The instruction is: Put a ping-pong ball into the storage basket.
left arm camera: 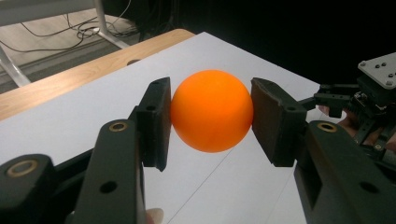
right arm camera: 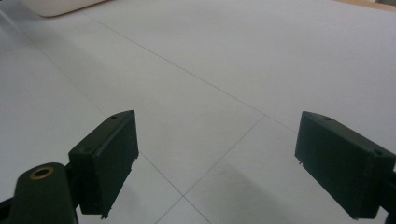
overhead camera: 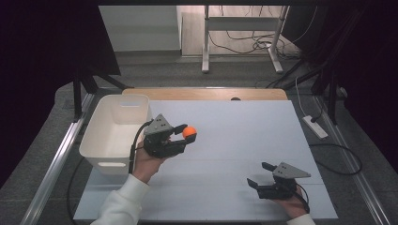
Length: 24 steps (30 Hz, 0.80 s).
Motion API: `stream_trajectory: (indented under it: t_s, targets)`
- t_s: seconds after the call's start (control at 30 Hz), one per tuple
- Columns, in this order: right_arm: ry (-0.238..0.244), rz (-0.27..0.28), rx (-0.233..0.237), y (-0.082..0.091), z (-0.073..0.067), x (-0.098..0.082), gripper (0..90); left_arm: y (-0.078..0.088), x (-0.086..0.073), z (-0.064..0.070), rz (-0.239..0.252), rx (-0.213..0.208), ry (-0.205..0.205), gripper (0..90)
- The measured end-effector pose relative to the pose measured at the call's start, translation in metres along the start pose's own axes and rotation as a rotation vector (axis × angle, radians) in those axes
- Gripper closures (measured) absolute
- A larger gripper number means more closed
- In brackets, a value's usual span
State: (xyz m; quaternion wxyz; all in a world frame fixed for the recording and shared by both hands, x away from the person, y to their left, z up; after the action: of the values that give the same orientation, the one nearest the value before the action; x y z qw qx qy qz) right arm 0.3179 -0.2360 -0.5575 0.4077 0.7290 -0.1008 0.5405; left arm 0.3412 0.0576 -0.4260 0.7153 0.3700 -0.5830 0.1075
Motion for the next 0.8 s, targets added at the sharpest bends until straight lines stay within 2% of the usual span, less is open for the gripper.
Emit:
stream_trajectory:
  t_s: [0.6, 0.8]
  targets:
    - [0.002, 0.000, -0.003, 0.000, 0.000, 0.000, 13.0, 0.014, 0.017, -0.014, 0.036, 0.037, 0.010, 50.6]
    - [0.003, 0.000, -0.004, 0.000, 0.000, 0.000, 13.0, 0.019, 0.018, -0.024, 0.035, 0.080, 0.014, 50.6]
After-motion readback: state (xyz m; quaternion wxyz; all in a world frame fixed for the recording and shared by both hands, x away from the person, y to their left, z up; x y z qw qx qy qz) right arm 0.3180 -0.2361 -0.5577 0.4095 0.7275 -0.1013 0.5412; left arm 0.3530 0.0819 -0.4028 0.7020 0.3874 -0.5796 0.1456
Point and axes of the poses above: each handheld gripper's, and its own axes: y roughly backward along the jaws, x roughly out of its top, z roughly to its right, the point moved 8 cm from there along -y, roughly forward along the jaws, and after that the axes turned 5 degrees about -y, right-handed, at the moved point
